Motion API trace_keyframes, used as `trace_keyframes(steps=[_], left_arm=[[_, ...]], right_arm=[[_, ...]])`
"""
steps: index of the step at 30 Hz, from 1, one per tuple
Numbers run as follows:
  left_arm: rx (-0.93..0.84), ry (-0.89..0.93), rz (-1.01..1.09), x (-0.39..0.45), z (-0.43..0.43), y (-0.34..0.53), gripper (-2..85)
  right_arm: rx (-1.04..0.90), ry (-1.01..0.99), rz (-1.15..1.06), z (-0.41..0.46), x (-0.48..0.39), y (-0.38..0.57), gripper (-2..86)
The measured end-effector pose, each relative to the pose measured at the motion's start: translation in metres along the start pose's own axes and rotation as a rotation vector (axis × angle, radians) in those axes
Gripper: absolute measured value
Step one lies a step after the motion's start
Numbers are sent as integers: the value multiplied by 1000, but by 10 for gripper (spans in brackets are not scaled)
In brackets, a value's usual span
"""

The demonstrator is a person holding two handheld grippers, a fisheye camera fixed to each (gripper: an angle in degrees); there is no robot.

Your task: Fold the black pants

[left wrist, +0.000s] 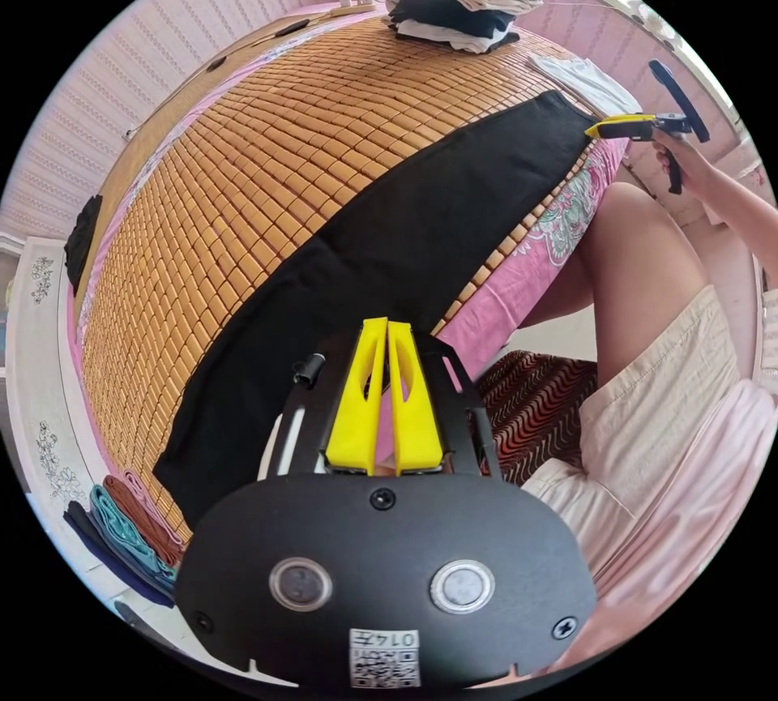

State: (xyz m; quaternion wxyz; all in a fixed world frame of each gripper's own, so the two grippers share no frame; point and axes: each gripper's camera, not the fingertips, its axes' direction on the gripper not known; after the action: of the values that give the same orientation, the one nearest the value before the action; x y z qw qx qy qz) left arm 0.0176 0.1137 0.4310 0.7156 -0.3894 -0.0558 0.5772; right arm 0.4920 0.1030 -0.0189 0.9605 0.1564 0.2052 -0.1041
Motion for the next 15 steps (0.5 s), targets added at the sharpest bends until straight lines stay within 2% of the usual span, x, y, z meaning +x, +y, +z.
trace_keyframes(steps=[4,8,10,15], left_arm=[[-34,-17,-4,3,2,3,-10],[-53,-32,-19,4,4,7,-10],[-57,-33,-34,3,5,10,-10],[-60,-35,-166,-23,10,44,-10]], right_arm=[[26,3,48,7,29,0,176],[2,26,-66,7,33,3,96],[0,33,-88,6,38,6,83],[-22,-14,-85,5,66,13,60]])
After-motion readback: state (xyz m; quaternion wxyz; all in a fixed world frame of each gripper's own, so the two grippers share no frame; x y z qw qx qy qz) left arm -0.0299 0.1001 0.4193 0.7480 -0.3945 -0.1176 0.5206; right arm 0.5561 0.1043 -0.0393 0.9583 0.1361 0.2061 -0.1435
